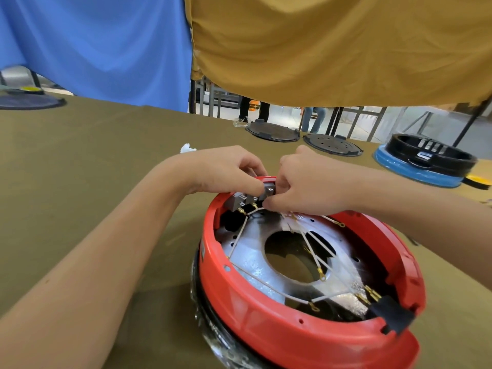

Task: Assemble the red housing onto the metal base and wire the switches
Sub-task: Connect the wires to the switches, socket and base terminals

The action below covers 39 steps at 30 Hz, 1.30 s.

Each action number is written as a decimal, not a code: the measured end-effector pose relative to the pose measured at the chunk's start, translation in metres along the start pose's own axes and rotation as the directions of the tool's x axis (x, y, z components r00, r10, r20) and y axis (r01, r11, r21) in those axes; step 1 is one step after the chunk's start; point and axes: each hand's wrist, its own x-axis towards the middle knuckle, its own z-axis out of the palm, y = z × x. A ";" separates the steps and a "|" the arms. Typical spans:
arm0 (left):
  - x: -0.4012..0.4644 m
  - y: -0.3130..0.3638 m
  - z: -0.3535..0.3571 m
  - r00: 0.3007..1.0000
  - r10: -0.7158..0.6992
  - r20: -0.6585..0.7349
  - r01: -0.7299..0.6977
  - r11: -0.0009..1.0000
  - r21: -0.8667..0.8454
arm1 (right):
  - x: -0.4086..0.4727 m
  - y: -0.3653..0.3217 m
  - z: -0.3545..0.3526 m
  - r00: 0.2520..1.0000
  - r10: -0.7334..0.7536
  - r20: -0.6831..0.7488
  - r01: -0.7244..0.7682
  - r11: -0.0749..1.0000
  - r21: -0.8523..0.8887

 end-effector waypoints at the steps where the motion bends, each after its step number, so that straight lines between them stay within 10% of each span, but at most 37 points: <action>1: 0.000 0.000 0.000 1.000 0.000 0.001 0.000 1.000 0.005 | -0.002 -0.001 0.000 1.000 0.005 0.002 -0.005 1.000 0.023; 23: -0.001 0.000 0.000 1.000 -0.008 0.013 0.008 1.000 0.007 | 0.000 0.009 -0.006 0.997 -0.025 0.067 0.024 1.000 0.014; 39: -0.004 -0.004 -0.006 0.996 -0.056 0.064 0.053 0.998 0.037 | 0.011 0.036 0.003 0.960 -0.024 -0.279 0.080 0.978 0.190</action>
